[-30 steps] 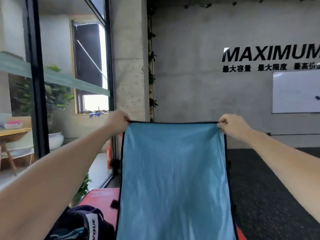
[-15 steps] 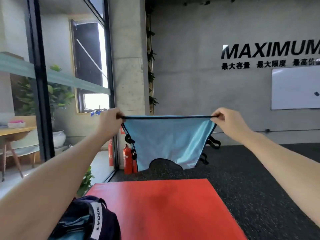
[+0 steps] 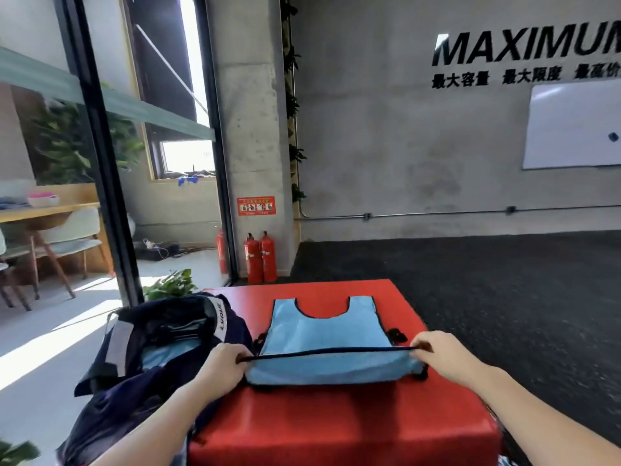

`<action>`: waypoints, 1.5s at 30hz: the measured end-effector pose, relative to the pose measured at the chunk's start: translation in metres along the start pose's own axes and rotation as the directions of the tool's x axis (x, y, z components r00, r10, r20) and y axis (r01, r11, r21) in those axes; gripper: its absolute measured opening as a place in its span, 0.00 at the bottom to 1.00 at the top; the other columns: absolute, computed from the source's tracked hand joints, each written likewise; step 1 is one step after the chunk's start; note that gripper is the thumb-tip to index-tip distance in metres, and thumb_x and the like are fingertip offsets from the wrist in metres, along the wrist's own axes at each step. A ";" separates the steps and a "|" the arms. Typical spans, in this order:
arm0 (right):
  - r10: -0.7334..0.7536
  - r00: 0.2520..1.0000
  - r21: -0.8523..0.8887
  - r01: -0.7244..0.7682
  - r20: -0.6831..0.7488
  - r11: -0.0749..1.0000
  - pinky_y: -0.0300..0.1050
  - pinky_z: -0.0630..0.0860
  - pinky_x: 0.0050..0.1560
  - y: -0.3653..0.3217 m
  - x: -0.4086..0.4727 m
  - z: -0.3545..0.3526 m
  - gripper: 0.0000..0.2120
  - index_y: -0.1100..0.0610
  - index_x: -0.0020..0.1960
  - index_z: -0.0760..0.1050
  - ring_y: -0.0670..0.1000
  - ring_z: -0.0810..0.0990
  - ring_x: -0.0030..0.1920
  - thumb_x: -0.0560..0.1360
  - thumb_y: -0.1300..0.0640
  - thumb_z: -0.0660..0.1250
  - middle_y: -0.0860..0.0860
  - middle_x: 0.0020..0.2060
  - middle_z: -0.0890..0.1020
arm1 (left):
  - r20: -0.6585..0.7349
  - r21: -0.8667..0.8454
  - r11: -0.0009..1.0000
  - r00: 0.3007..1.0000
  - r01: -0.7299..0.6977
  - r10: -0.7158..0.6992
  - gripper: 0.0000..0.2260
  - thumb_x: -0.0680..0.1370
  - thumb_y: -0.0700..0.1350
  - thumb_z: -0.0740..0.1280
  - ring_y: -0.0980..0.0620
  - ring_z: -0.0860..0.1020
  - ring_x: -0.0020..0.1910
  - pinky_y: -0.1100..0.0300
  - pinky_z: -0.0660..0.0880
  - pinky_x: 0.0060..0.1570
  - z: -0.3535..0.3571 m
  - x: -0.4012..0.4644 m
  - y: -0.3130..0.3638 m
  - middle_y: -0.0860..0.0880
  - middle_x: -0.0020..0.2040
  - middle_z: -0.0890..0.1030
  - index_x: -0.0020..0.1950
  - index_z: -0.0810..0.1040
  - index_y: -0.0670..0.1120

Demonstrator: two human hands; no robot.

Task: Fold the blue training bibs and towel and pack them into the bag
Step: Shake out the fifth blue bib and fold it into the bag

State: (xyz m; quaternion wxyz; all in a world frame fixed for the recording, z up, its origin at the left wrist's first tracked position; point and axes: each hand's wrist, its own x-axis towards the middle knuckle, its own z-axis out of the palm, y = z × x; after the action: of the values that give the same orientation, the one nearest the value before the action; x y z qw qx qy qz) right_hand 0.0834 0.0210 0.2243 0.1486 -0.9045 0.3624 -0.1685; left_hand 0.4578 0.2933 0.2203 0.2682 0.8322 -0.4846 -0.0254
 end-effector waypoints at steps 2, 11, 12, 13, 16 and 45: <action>0.036 0.999 0.030 -0.035 -0.010 0.999 0.35 0.70 0.43 0.004 -0.010 0.001 0.04 0.47 0.43 0.80 0.45 0.80 0.45 0.76 0.52 0.72 0.44 0.41 0.83 | 0.011 -0.036 0.999 1.000 0.007 -0.006 0.12 0.74 0.42 0.72 0.64 0.78 0.38 0.74 0.69 0.38 -0.001 -0.006 -0.001 0.57 0.36 0.83 0.36 0.79 0.58; 0.134 0.989 0.216 -0.118 -0.061 0.969 0.33 0.72 0.43 0.004 0.009 -0.020 0.08 0.48 0.41 0.80 0.38 0.80 0.42 0.78 0.54 0.71 0.42 0.36 0.84 | -0.084 -0.270 0.963 0.996 0.015 -0.039 0.06 0.78 0.44 0.70 0.55 0.74 0.33 0.61 0.67 0.36 0.000 0.020 0.018 0.46 0.33 0.78 0.42 0.80 0.44; 0.143 0.988 0.227 -0.126 -0.058 0.966 0.37 0.75 0.47 0.009 0.018 -0.018 0.08 0.47 0.41 0.81 0.40 0.82 0.45 0.78 0.54 0.71 0.42 0.38 0.85 | -0.087 -0.286 0.958 0.995 0.015 -0.042 0.06 0.78 0.43 0.69 0.56 0.73 0.32 0.61 0.67 0.35 0.004 0.027 0.020 0.49 0.32 0.77 0.42 0.80 0.44; 0.153 0.987 0.238 -0.136 -0.056 0.962 0.41 0.76 0.49 0.013 0.027 -0.015 0.07 0.47 0.41 0.81 0.41 0.82 0.46 0.78 0.54 0.71 0.42 0.39 0.85 | -0.093 -0.301 0.953 0.995 0.012 -0.042 0.06 0.79 0.43 0.69 0.56 0.75 0.33 0.61 0.69 0.36 0.009 0.035 0.021 0.50 0.33 0.79 0.43 0.81 0.45; 0.189 0.980 0.240 -0.169 -0.063 0.956 0.44 0.75 0.48 0.026 0.055 -0.003 0.07 0.46 0.42 0.81 0.42 0.81 0.48 0.79 0.52 0.70 0.42 0.42 0.84 | -0.123 -0.311 0.950 0.990 0.023 -0.065 0.05 0.79 0.44 0.68 0.55 0.80 0.43 0.58 0.75 0.45 0.027 0.066 0.022 0.54 0.41 0.84 0.48 0.83 0.51; 0.357 0.932 0.240 -0.361 0.059 0.901 0.46 0.68 0.33 0.090 0.105 0.102 0.10 0.52 0.39 0.82 0.51 0.74 0.31 0.75 0.48 0.74 0.51 0.31 0.81 | 0.112 -0.099 0.960 0.961 0.263 -0.252 0.12 0.78 0.45 0.70 0.54 0.71 0.29 0.63 0.65 0.28 0.127 0.125 -0.025 0.52 0.28 0.75 0.34 0.77 0.48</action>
State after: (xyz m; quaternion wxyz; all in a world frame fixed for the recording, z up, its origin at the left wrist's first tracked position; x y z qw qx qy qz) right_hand 0.1425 -0.1000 0.1180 0.2906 -0.7979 0.4980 -0.1759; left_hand 0.5057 0.1469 0.1273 0.2850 0.8695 -0.3824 -0.1285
